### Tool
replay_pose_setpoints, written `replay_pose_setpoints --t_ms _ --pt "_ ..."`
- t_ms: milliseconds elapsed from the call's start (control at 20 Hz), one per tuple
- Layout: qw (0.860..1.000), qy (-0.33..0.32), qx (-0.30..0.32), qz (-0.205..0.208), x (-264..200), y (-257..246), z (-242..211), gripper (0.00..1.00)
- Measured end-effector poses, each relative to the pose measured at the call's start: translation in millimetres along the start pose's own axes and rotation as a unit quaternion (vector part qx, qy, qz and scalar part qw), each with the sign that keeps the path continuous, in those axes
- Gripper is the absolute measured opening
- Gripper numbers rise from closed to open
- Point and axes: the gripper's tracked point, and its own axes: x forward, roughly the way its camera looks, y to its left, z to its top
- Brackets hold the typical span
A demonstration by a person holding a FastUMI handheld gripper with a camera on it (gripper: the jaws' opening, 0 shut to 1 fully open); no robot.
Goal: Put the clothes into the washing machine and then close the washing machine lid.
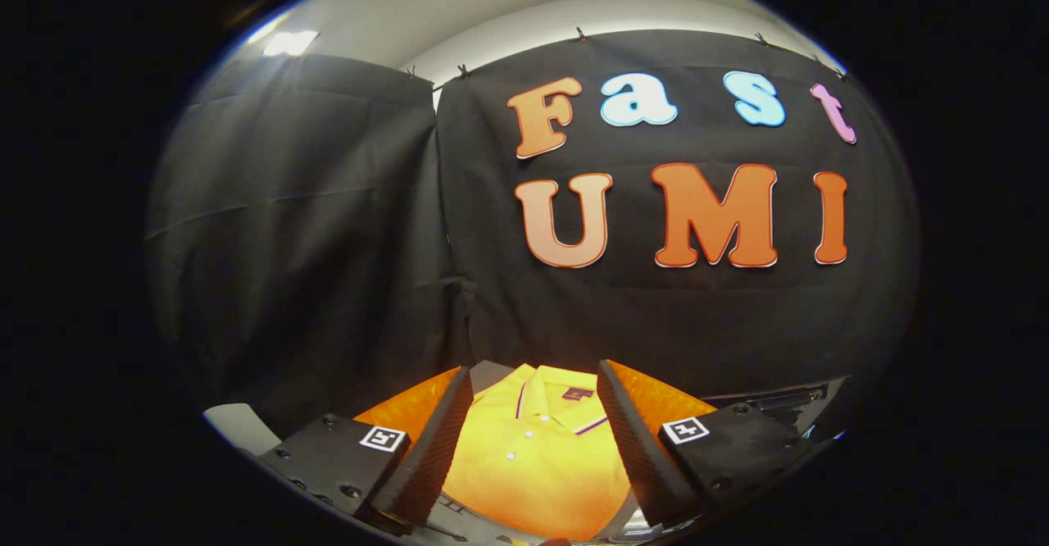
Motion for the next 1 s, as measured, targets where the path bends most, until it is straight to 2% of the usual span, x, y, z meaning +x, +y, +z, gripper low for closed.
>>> replay_pose_setpoints --t_ms 450,700,1000 --pt "0.996 0.091 -0.004 -0.012 92.0 18.9 -72.8 0.98" --pt "0.990 0.139 -0.001 -0.034 117.0 15.4 -115.3 0.98" --pt "0.982 0.175 0.004 -0.074 124.3 -4.7 -162.0 0.99"
